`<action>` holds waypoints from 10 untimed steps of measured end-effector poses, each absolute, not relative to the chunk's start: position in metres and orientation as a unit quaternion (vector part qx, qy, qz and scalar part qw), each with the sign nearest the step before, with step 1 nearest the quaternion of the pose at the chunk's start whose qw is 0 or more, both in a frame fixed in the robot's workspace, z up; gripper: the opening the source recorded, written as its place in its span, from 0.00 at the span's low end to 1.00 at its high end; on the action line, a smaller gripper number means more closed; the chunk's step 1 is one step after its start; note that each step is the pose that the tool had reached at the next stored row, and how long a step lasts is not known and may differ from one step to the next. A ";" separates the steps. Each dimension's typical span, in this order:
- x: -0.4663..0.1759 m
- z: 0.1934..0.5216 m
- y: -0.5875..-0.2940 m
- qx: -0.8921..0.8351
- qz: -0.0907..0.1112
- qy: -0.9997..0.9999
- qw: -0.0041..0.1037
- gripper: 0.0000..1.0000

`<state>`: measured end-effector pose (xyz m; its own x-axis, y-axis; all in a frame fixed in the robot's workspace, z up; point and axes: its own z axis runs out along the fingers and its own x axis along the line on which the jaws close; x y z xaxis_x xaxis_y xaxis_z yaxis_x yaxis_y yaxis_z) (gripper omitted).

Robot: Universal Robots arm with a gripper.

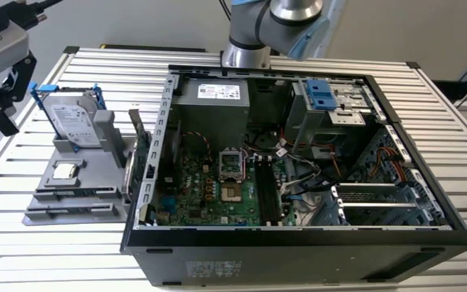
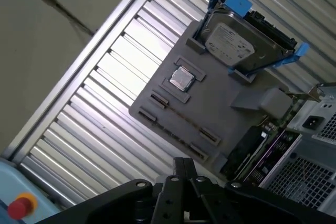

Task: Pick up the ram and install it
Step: 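Pick up the ram and move it above insertion slot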

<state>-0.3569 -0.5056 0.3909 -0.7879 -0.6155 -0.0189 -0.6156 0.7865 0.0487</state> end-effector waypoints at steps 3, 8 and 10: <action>-0.357 0.391 -0.506 -0.338 0.026 0.941 0.001 0.00; -0.357 0.391 -0.506 -0.357 0.026 0.934 0.000 0.00; -0.357 0.391 -0.506 -0.363 0.026 0.931 0.000 0.00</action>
